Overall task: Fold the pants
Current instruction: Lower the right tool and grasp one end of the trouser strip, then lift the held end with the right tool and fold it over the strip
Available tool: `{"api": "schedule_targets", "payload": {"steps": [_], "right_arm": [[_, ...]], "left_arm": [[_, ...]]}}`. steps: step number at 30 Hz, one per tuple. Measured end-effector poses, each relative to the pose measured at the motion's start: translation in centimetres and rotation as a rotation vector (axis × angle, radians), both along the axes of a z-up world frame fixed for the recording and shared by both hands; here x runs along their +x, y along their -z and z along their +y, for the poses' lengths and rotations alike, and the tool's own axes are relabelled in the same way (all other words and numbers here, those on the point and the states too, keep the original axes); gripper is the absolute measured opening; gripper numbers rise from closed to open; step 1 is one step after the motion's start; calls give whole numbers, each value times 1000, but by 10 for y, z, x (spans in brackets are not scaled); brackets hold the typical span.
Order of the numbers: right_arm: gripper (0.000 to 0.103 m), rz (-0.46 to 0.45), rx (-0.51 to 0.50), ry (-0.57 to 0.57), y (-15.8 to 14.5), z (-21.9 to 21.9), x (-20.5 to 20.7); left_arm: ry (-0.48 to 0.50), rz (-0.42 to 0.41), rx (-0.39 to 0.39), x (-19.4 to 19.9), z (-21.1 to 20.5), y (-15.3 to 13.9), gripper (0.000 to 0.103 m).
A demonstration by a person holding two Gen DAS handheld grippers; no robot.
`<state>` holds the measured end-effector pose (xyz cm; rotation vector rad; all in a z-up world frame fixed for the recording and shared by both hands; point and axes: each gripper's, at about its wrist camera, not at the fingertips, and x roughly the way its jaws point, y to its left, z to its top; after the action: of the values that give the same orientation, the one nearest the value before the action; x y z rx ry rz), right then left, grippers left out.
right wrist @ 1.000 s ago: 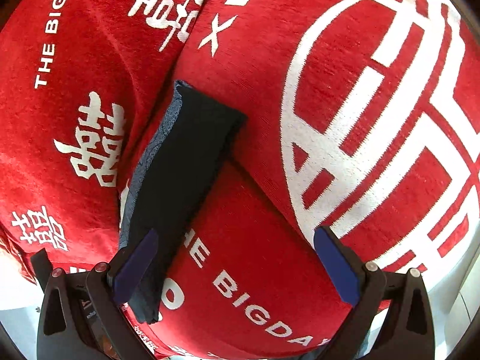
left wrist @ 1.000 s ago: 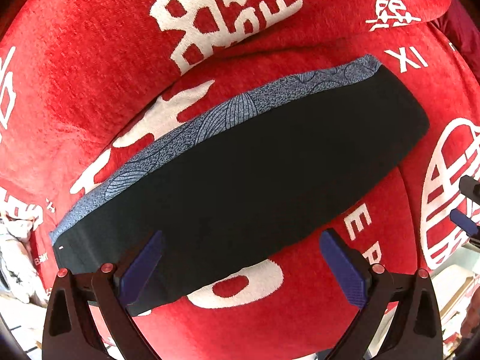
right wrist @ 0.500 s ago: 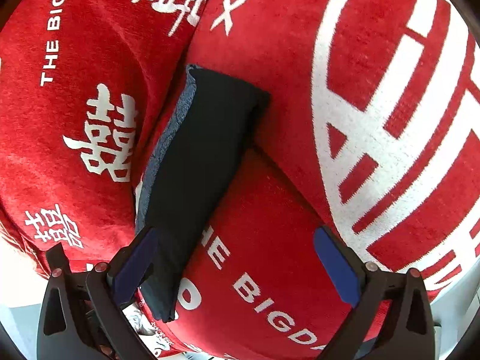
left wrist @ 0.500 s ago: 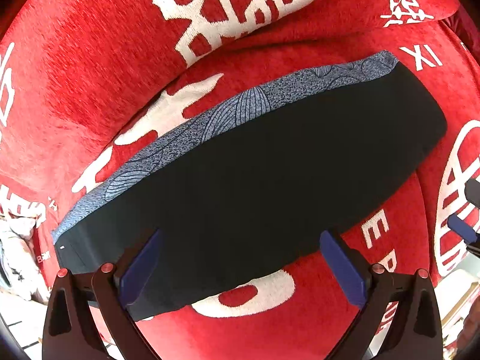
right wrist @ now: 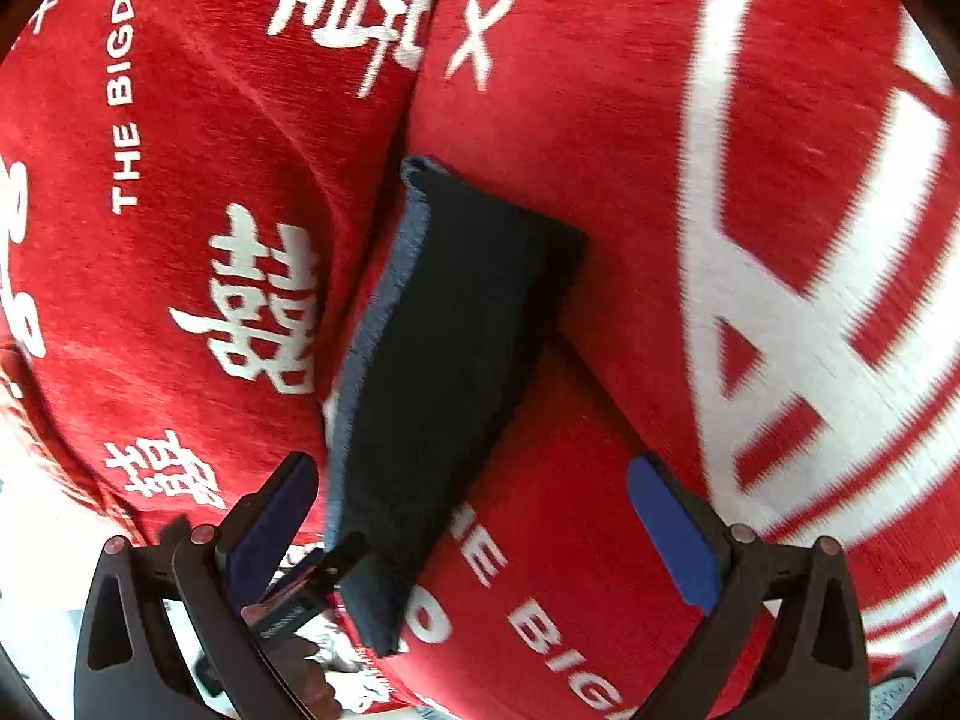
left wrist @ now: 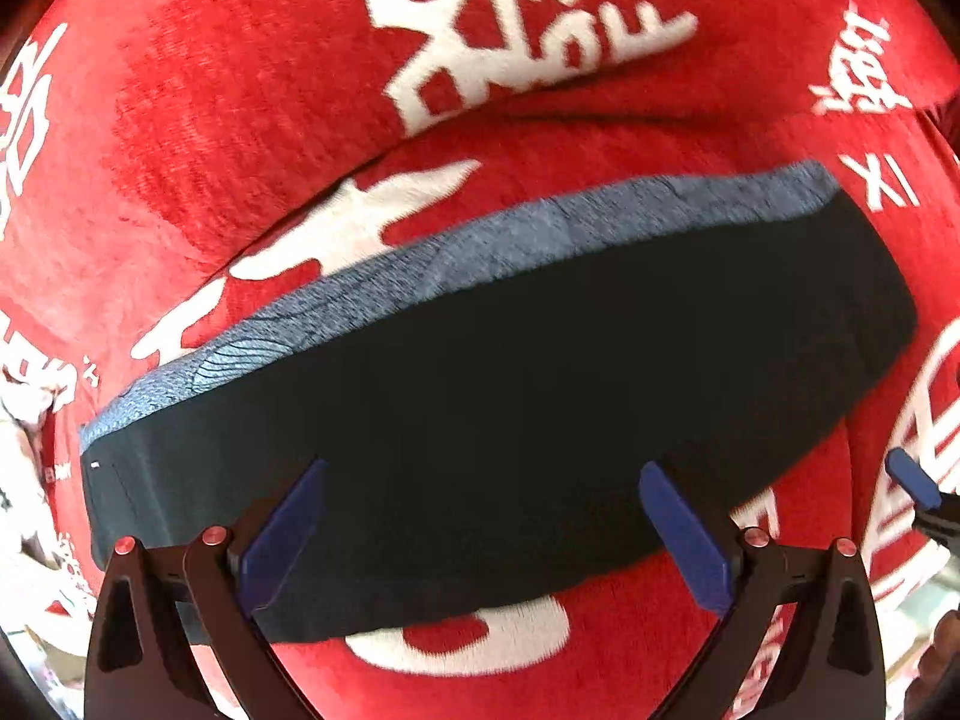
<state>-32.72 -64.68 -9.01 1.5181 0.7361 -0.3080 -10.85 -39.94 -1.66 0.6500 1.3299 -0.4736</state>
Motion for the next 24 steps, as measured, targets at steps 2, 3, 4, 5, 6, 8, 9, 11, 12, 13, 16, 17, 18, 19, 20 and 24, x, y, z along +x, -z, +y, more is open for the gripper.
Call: {"api": "schedule_targets", "payload": {"steps": [2,3,4,5,6,8,9,11,12,13,16,17,18,19,20,24], "right_arm": [[93,-10,6,-3,8,-4,7],[85,-9,13,-2,12,-6,9],[71,-10,28,-1,18,-9,11],[68,-14,38,2,22,-11,12],[68,-13,45,5,27,-13,12],[68,-21,48,1,33,-16,15],[68,-43,55,-1,34,-16,16],[68,-93,67,-18,37,-17,25],[68,-105,69,-26,39,-18,31],[68,-114,74,-33,42,-20,39],[65,-139,103,-34,50,-26,61],[50,-137,95,-40,48,-27,66],[37,-133,76,-51,44,-28,69],[15,-135,52,-64,39,-28,70],[15,-143,25,-82,31,-28,70],[15,-153,-59,-155,3,-23,72]], "left_arm": [[-34,-14,1,8,2,8,103],[-51,-15,7,11,2,14,103],[-62,-14,9,14,2,18,103],[-76,-14,7,18,4,23,103],[-90,-15,1,20,6,27,103],[-100,-16,-14,24,7,32,103],[-103,-16,-21,24,7,35,103],[-107,-17,-38,25,8,38,103],[-111,-14,-45,26,9,39,103],[-115,-9,-46,27,10,38,103],[-120,-30,-30,28,10,29,103],[-112,-56,-44,29,10,21,103],[-104,-83,-65,30,9,14,103],[-101,-100,-75,32,7,11,103],[-99,-115,-85,35,3,9,103],[-133,-96,-102,46,-21,24,103]]}}
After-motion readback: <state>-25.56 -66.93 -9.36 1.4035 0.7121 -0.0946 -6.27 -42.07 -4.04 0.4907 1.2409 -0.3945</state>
